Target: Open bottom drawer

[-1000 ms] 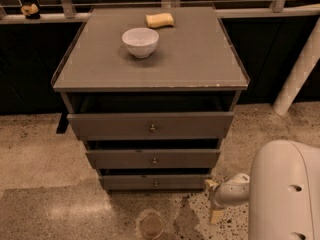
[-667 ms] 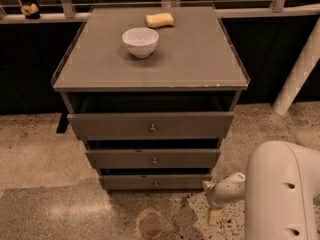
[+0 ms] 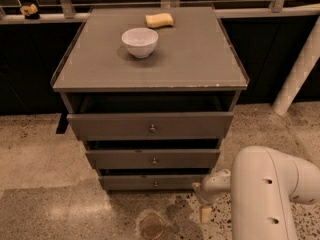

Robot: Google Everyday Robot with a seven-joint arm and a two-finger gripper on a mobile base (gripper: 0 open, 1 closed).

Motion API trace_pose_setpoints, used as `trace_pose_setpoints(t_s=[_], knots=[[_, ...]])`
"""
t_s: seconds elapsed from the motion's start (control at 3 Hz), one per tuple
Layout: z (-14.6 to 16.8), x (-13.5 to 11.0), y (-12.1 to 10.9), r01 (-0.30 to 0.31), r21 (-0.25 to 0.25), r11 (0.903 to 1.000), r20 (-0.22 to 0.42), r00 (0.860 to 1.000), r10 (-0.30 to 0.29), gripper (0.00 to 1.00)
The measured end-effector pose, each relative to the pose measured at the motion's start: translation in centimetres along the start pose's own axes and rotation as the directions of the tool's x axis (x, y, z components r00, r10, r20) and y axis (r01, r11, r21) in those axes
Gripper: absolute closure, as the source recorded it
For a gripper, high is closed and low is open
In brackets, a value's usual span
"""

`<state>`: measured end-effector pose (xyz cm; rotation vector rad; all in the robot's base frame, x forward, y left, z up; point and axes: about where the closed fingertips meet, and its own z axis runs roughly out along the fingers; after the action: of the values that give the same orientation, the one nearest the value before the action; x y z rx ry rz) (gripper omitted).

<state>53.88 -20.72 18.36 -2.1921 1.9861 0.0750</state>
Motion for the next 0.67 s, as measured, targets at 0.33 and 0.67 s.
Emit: trace_pose_setpoints(t_s=[0.33,0.67], knots=[[0.19,0.04,0.25,0.0,-0.002,1.0,-0.006,1.0,0.0,0.0],[0.55,0.4,0.74,0.024,0.037,0.999,-0.007,1.0,-0.024,0.0]])
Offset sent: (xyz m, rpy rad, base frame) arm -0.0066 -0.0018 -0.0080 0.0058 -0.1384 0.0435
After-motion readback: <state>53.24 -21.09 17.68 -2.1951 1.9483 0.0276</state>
